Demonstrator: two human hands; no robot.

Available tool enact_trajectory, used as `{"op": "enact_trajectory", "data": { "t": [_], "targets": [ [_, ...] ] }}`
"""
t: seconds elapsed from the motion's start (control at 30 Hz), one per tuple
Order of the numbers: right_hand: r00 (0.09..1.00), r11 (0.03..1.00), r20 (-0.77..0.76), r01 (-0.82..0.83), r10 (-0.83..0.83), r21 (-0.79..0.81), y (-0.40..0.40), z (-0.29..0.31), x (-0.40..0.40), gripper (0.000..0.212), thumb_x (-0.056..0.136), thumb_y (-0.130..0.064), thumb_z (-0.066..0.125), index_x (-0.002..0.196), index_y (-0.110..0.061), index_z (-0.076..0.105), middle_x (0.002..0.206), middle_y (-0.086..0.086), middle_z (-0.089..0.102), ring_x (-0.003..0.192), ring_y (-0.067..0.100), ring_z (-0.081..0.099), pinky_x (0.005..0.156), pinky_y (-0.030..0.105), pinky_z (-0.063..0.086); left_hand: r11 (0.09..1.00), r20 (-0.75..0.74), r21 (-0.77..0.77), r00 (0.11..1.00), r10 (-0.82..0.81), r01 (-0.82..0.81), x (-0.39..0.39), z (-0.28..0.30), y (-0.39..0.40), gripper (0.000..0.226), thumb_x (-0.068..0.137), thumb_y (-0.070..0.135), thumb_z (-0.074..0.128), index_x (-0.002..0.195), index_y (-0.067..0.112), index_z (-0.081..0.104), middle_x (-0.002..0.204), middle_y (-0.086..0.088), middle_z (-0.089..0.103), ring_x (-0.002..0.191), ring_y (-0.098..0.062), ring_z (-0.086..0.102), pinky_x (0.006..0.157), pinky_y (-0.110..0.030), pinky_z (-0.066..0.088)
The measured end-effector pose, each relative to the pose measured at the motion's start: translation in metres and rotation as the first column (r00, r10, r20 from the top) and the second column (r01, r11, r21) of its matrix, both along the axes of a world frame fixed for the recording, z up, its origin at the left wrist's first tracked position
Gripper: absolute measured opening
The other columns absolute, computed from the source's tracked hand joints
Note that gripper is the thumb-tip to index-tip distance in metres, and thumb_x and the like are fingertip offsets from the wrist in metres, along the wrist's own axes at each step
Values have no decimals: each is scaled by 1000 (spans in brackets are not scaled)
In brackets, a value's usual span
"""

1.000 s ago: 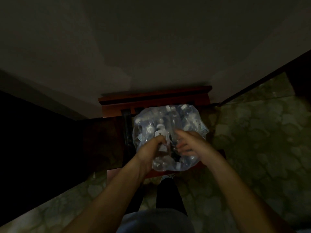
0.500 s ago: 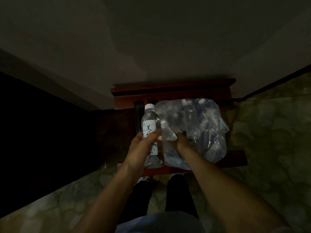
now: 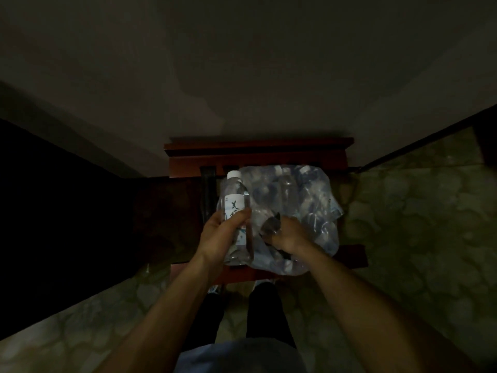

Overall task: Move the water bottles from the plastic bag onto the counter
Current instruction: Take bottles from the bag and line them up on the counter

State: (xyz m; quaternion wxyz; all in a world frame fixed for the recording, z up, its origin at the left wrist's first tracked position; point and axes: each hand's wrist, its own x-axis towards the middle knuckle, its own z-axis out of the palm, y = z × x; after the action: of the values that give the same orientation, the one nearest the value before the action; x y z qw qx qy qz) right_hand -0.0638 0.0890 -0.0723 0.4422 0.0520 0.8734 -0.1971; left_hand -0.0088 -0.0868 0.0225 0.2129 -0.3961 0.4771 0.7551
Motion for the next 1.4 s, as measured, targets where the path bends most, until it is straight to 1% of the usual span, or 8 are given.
{"op": "enact_trajectory", "data": {
  "t": [0.13, 0.23, 0.33, 0.53, 0.63, 0.9, 1.13, 1.4],
  "targets": [
    [997, 989, -57, -38, 46, 144, 1, 38, -15, 46, 74, -62, 65, 97, -22, 61, 92, 2, 61, 72, 17, 53, 62, 28, 43, 996, -15, -7, 996, -90, 90, -7, 15, 9, 27, 88, 26, 72, 109, 8, 68, 91, -13, 76, 78, -25, 74, 63, -33, 58],
    [1000, 990, 3, 11, -12, 143, 6, 66, -28, 65, 68, -68, 62, 113, -21, 63, 101, 4, 63, 77, 19, 60, 63, 27, 49, 992, -39, -33, 991, -126, 125, -9, 25, 11, 28, 88, 30, 72, 107, 11, 68, 92, -14, 76, 82, -28, 74, 72, -40, 61],
    [964, 974, 148, 213, -222, 70, 14, 97, -34, 70, 75, -63, 66, 129, -20, 52, 118, 8, 61, 71, 21, 68, 55, 28, 55, 994, -73, -17, 991, -113, 112, -11, 34, 8, 23, 88, 31, 71, 99, 11, 68, 79, -9, 77, 68, -21, 75, 58, -30, 60],
    [929, 947, 189, 320, -318, 22, 12, 158, -48, 57, 77, -60, 69, 115, -21, 52, 92, 4, 57, 55, 21, 71, 46, 28, 56, 993, -112, -63, 987, -111, 104, -17, 56, 5, 29, 87, 32, 72, 106, 11, 64, 99, -16, 74, 91, -37, 72, 90, -53, 57],
    [916, 918, 138, 389, -378, -72, 6, 190, -50, 61, 78, -59, 68, 123, -18, 57, 101, 8, 64, 56, 20, 72, 46, 27, 55, 994, -144, -58, 985, -96, 89, -22, 69, 3, 39, 87, 32, 73, 115, 7, 63, 102, -18, 74, 93, -36, 72, 84, -48, 60],
    [710, 476, 382, 690, -591, -545, -19, 240, -16, 62, 71, -45, 78, 119, -10, 58, 103, 19, 73, 80, 31, 74, 66, 39, 60, 999, -251, -44, 968, 9, -21, -33, 113, -17, 44, 84, 32, 75, 114, 2, 63, 104, -23, 73, 94, -38, 72, 86, -53, 58],
    [783, 185, 483, 582, -393, -792, -37, 266, -1, 76, 76, -9, 75, 143, -6, 38, 123, 20, 66, 108, 30, 67, 84, 39, 57, 995, -487, -63, 872, 40, -81, -23, 173, -41, 52, 76, 36, 80, 120, 16, 62, 101, -11, 76, 87, -28, 76, 63, -36, 60],
    [940, 347, 103, 220, -326, -912, -84, 328, 13, 52, 71, -21, 79, 120, -19, 63, 110, 5, 73, 106, 21, 68, 92, 39, 54, 970, -687, -225, 721, -89, -94, 21, 249, -77, 43, 87, 28, 72, 126, 18, 58, 113, -13, 73, 103, -32, 72, 88, -51, 58]
  ]
}}
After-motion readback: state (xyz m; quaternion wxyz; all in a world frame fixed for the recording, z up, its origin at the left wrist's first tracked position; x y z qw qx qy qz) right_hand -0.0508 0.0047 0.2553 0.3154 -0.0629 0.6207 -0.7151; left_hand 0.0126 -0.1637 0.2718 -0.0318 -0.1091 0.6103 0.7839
